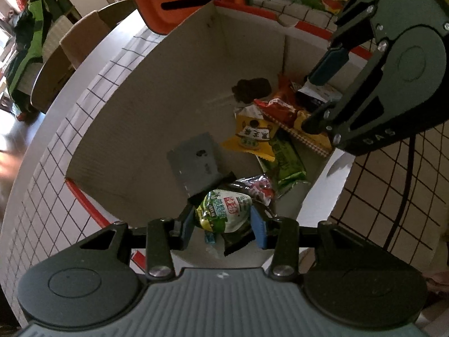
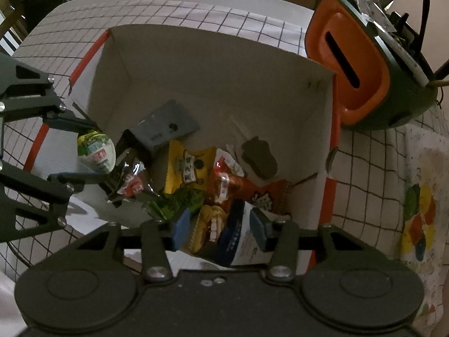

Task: Organize snacks
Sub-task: 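Carry the green bottle and white milk packet into the box and release both, then withdraw both open tools from the box back to the last two bags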

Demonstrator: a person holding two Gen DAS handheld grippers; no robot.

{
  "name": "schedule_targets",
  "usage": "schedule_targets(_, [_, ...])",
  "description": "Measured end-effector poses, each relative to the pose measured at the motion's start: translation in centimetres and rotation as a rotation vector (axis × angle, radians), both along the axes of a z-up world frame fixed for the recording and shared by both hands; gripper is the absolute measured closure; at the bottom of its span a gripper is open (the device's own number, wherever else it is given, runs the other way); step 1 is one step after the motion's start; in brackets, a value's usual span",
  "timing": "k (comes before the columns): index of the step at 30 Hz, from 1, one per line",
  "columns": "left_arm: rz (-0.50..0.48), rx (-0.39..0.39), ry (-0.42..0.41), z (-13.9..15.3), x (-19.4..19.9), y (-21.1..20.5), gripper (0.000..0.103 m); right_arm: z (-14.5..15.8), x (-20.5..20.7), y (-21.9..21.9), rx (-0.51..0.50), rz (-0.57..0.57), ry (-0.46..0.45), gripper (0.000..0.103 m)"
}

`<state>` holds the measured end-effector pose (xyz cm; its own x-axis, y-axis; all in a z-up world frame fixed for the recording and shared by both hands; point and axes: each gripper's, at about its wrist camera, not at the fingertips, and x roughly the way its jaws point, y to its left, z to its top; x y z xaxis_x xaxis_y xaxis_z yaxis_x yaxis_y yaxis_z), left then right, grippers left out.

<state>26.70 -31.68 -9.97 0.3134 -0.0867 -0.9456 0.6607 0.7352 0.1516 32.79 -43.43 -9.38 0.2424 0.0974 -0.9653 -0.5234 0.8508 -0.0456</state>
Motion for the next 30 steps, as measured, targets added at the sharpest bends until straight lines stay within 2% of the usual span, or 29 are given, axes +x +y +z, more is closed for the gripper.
schedule_targets(4, [0.007, -0.006, -0.007, 0.0, 0.0, 0.0, 0.058, 0.1, -0.3, -0.3, 0.029, -0.005, 0.010, 0.053])
schedule_targets(6, [0.012, -0.019, -0.011, 0.2, -0.1, 0.1, 0.055, 0.3, -0.5, -0.3, 0.041, -0.009, 0.010, 0.044])
schedule_targets(8, [0.019, -0.035, -0.016, 0.6, -0.2, 0.3, 0.043, 0.7, -0.8, -0.5, 0.050, -0.016, -0.001, 0.036])
schedule_targets(9, [0.024, -0.039, -0.022, 0.8, -0.3, 0.4, 0.041, 0.8, -0.9, -0.6, 0.053, -0.020, -0.003, 0.035])
schedule_targets(16, [0.058, -0.075, -0.047, 2.2, -0.9, 1.4, 0.031, 2.0, -2.2, -0.7, 0.061, -0.030, -0.022, 0.031])
schedule_targets(20, [0.079, -0.097, -0.055, 3.2, -1.5, 2.3, 0.031, 2.9, -3.2, -0.5, 0.089, -0.037, -0.029, 0.021])
schedule_targets(28, [0.116, -0.163, -0.097, 5.4, -3.4, 4.8, 0.024, 4.6, -5.8, 1.7, 0.109, -0.005, -0.028, 0.018])
schedule_targets(30, [0.124, -0.171, -0.096, 5.7, -4.0, 5.6, 0.024, 4.7, -6.5, 2.5, 0.107, 0.001, -0.026, 0.013])
